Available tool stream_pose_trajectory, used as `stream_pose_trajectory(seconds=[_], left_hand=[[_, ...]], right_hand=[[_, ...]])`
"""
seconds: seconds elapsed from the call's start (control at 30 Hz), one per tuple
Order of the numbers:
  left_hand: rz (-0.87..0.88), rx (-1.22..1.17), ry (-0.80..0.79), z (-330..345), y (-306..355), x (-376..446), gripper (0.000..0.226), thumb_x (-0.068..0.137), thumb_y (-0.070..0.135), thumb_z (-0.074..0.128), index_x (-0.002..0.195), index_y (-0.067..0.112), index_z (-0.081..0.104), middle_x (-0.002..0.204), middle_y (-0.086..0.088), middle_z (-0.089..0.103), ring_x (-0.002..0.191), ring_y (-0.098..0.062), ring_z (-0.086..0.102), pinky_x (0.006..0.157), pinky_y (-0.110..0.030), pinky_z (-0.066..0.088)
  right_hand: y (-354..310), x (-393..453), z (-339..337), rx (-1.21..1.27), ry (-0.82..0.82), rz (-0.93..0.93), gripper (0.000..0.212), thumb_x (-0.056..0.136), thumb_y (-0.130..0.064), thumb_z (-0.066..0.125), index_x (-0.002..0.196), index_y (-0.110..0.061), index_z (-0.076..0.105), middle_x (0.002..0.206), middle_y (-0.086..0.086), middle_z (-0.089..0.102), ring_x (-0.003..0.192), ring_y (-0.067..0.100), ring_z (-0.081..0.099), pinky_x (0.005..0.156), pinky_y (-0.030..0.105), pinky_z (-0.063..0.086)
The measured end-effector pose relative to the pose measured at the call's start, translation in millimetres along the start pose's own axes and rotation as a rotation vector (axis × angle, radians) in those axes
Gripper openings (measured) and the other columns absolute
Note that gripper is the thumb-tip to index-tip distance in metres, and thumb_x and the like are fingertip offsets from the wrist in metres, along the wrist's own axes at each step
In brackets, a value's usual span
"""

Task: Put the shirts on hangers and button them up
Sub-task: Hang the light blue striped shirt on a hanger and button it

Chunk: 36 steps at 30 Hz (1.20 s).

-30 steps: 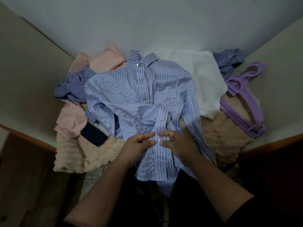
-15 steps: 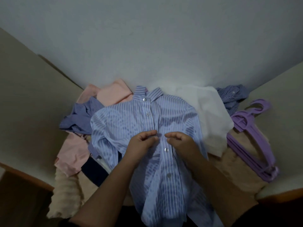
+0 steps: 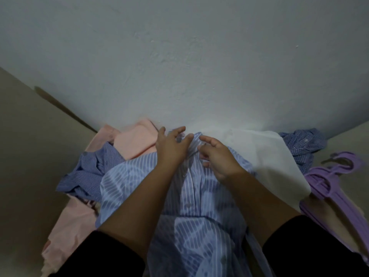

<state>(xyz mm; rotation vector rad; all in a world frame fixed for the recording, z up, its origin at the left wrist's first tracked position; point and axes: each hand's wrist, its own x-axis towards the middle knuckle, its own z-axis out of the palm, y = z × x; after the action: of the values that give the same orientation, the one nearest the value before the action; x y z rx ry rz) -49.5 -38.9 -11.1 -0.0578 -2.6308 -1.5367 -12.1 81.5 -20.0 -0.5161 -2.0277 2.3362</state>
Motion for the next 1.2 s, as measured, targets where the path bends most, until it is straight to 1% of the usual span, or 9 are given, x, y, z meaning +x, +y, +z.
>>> stream_pose_trajectory(seconds=[0.3, 0.47, 0.57, 0.63, 0.7, 0.87, 0.97, 1.1, 1.2], left_hand=[[-0.042, -0.036, -0.002, -14, 3, 10, 0.031, 0.084, -0.005, 0.055, 0.106, 0.008, 0.072, 0.109, -0.01, 0.067, 0.079, -0.013, 0.06, 0.056, -0.006, 0.037], [-0.214, -0.223, -0.097, -33, 11, -26, 0.049, 0.085, -0.013, 0.044, 0.119, 0.014, 0.066, 0.081, -0.004, 0.063, 0.062, -0.018, 0.052, 0.054, -0.021, 0.041], [-0.243, -0.274, -0.156, -48, 20, -46, 0.068, 0.076, -0.021, 0.037, 0.128, 0.016, 0.059, 0.099, -0.01, 0.064, 0.076, -0.023, 0.057, 0.065, -0.028, 0.049], [-0.231, -0.27, -0.175, -60, 24, -62, 0.071, 0.075, -0.02, 0.037, 0.13, 0.022, 0.058, 0.103, -0.013, 0.066, 0.072, -0.023, 0.056, 0.057, -0.026, 0.046], [-0.198, -0.249, -0.177, -68, 28, -79, 0.061, 0.08, -0.011, 0.044, 0.127, 0.025, 0.06, 0.103, -0.012, 0.068, 0.069, -0.02, 0.055, 0.057, -0.025, 0.041], [-0.137, -0.27, 0.001, -80, 30, -115, 0.008, 0.086, 0.024, 0.069, 0.091, 0.022, 0.075, 0.099, -0.002, 0.072, 0.085, -0.007, 0.062, 0.076, -0.026, 0.049], [-0.089, -0.21, 0.018, -88, 32, -126, 0.022, 0.088, 0.015, 0.066, 0.109, 0.017, 0.071, 0.114, -0.003, 0.069, 0.102, -0.018, 0.063, 0.083, -0.03, 0.05], [-0.02, -0.066, -0.106, -97, 37, -137, 0.042, 0.09, 0.006, 0.056, 0.127, 0.025, 0.061, 0.125, -0.001, 0.061, 0.096, -0.015, 0.059, 0.072, -0.024, 0.045], [-0.038, -0.043, -0.187, -100, 31, -144, 0.05, 0.091, 0.001, 0.045, 0.131, 0.028, 0.057, 0.097, -0.007, 0.069, 0.069, -0.017, 0.059, 0.058, -0.023, 0.047]], right_hand=[[-3, 4, 11, 0.43, 0.013, 0.163, 0.023, 0.096, 0.003, 0.042, 0.097, -0.014, 0.057, 0.082, 0.007, 0.062, 0.07, 0.016, 0.056, 0.062, 0.024, 0.042], [-8, -22, 11, 0.412, 0.017, 0.133, 0.036, 0.091, 0.011, 0.04, 0.109, -0.015, 0.056, 0.067, 0.006, 0.057, 0.048, 0.011, 0.048, 0.045, 0.02, 0.037], [-11, -41, 8, 0.389, -0.041, 0.084, 0.053, 0.087, 0.014, 0.03, 0.118, -0.019, 0.057, 0.093, 0.016, 0.061, 0.071, 0.033, 0.053, 0.06, 0.033, 0.039], [-14, -58, 6, 0.404, -0.106, 0.073, 0.061, 0.083, 0.017, 0.026, 0.118, -0.022, 0.059, 0.102, 0.017, 0.064, 0.101, 0.054, 0.052, 0.087, 0.046, 0.043], [-20, -79, 3, 0.429, -0.15, 0.073, 0.062, 0.084, 0.016, 0.023, 0.127, -0.017, 0.054, 0.098, 0.013, 0.068, 0.107, 0.047, 0.055, 0.102, 0.056, 0.039], [-33, -123, -3, 0.622, -0.219, 0.064, 0.023, 0.096, -0.011, 0.043, 0.101, -0.001, 0.063, 0.096, 0.018, 0.071, 0.082, 0.028, 0.071, 0.066, 0.037, 0.058], [-28, -131, -5, 0.541, -0.162, -0.028, 0.022, 0.096, -0.01, 0.046, 0.112, -0.002, 0.06, 0.107, 0.018, 0.068, 0.093, 0.028, 0.068, 0.077, 0.038, 0.057], [-28, -146, -11, 0.32, -0.161, -0.048, 0.039, 0.092, 0.005, 0.045, 0.112, -0.023, 0.062, 0.107, 0.013, 0.07, 0.093, 0.028, 0.067, 0.081, 0.042, 0.055], [-27, -152, -14, 0.33, -0.142, 0.0, 0.043, 0.088, 0.011, 0.039, 0.106, -0.018, 0.066, 0.114, 0.018, 0.065, 0.098, 0.031, 0.064, 0.093, 0.047, 0.05]])
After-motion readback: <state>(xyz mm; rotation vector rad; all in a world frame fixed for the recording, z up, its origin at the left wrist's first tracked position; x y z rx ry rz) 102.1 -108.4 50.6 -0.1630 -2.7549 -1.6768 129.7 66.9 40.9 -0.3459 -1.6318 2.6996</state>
